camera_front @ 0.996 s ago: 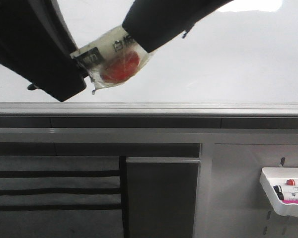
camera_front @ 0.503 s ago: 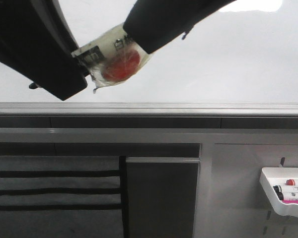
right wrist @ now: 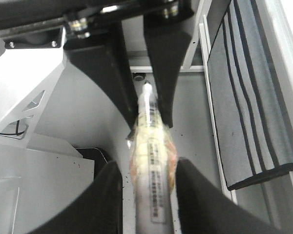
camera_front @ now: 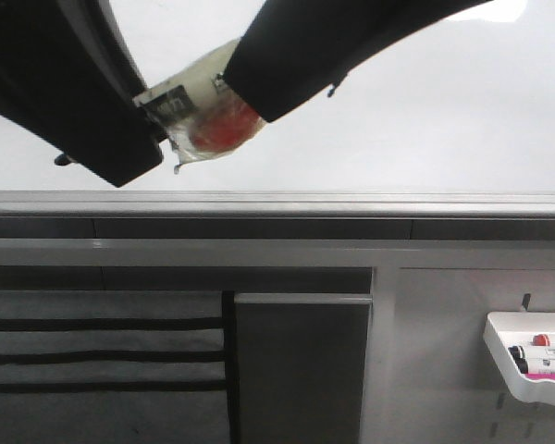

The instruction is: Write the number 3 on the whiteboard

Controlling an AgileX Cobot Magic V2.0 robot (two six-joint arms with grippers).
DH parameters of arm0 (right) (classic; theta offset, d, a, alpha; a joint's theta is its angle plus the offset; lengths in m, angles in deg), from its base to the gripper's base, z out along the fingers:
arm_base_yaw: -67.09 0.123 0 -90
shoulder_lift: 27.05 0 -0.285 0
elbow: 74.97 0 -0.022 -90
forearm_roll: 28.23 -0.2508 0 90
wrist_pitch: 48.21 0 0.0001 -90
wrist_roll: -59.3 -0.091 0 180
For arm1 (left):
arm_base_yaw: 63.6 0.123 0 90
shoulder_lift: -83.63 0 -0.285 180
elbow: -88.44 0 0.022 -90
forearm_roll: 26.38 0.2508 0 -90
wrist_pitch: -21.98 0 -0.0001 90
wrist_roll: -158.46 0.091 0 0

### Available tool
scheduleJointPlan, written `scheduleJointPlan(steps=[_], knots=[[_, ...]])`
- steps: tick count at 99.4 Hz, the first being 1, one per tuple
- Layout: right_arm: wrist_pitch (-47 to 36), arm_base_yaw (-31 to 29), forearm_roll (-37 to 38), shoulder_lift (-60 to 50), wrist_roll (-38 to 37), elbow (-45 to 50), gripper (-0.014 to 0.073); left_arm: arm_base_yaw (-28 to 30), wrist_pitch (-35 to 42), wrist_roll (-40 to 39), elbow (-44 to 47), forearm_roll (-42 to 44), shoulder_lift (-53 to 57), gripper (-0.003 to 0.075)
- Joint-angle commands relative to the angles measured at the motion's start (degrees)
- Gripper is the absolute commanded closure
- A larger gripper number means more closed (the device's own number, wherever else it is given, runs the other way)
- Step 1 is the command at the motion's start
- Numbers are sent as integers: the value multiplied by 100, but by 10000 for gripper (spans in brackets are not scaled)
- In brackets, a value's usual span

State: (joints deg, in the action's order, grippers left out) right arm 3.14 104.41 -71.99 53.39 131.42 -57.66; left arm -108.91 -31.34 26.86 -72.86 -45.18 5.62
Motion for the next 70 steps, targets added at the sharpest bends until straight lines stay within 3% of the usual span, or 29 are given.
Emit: scheduleJointPlan(steps=[1, 40, 47, 60, 70], knots=[[-131, 20, -298, -115, 47, -170, 434, -49, 250, -13, -199, -189, 156, 741], [-85, 20, -298, -115, 47, -170, 585, -49, 319, -13, -199, -149, 156, 713], [-78, 20, -298, -115, 47, -170, 595, -49, 319, -13, -199, -124, 156, 627], [-103, 20, -244, -142, 47, -170, 596, -49, 319, -29, -199, -44, 156, 367], [-181, 4, -95, -291, 23, -170, 596, 38, 319, -77, -199, -46, 242, 250]])
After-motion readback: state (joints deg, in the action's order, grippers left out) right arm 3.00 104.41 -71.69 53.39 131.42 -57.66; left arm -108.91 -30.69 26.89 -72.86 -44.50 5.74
